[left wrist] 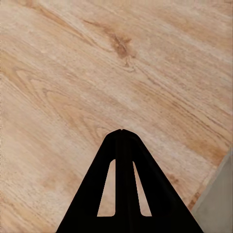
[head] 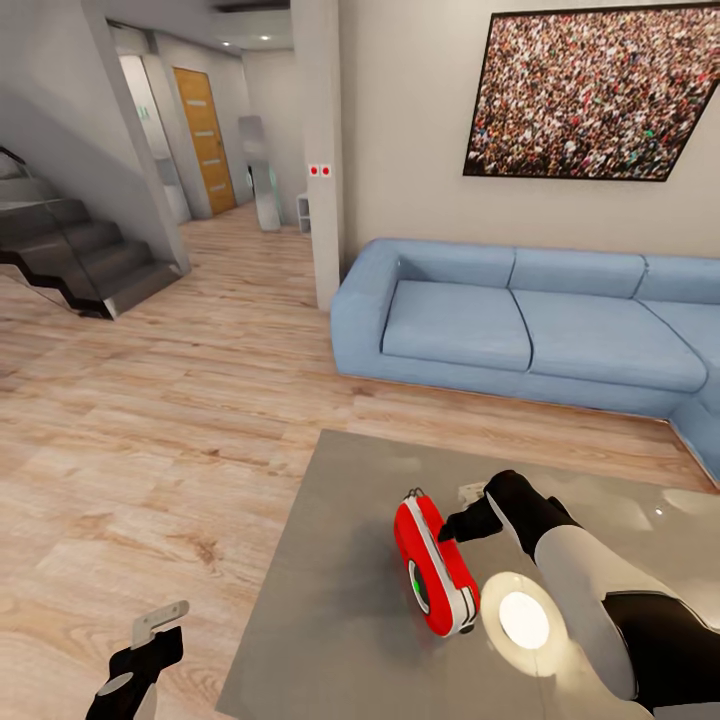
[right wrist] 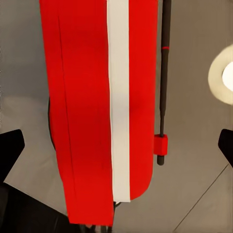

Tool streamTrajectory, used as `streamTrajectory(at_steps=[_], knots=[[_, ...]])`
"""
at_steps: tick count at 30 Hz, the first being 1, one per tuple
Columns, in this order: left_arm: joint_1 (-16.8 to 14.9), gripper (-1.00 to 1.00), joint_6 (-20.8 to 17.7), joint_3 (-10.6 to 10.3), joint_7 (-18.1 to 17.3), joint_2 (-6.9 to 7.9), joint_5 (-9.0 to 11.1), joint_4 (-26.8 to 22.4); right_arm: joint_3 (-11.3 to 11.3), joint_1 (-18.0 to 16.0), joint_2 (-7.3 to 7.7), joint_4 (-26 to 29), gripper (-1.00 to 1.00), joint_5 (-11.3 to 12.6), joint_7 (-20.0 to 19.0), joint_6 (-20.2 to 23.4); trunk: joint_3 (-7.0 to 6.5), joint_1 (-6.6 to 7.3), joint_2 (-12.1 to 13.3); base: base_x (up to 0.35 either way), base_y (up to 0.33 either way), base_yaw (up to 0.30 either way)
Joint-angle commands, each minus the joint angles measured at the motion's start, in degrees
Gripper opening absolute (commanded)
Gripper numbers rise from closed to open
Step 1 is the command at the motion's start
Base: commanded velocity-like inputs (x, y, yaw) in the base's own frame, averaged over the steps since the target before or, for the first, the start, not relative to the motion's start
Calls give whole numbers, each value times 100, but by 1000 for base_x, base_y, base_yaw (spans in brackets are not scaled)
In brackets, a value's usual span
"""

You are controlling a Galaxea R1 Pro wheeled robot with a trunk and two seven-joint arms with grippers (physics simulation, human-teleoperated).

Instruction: Turn on the radio receiver that's on the table in the living room.

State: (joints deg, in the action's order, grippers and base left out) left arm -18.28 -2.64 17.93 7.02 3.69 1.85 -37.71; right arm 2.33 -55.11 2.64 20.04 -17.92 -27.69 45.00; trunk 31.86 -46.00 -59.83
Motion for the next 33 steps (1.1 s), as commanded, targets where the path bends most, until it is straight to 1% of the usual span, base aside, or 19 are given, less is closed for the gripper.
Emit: streamTrajectory(at_steps=[1,9,16,23,33], knots=[[0,-100,0,0,0,0,0,0,1,0,0,0,100,0,0,0,-19,23,42,0,0,0],[0,-100,0,0,1,0,0,0,3,0,0,0,100,-1,0,0,-162,198,363,-21,-9,0],[0,-100,0,0,1,-8,0,0,2,0,0,0,100,-1,0,-5,-288,352,643,-227,-131,0],[0,-100,0,0,1,-9,0,0,3,0,0,0,100,7,8,-175,-413,506,924,-231,-139,0],[0,-100,-4,0,1,-9,0,0,0,0,0,0,100,7,16,-193,-593,725,1325,-24,-16,0]])
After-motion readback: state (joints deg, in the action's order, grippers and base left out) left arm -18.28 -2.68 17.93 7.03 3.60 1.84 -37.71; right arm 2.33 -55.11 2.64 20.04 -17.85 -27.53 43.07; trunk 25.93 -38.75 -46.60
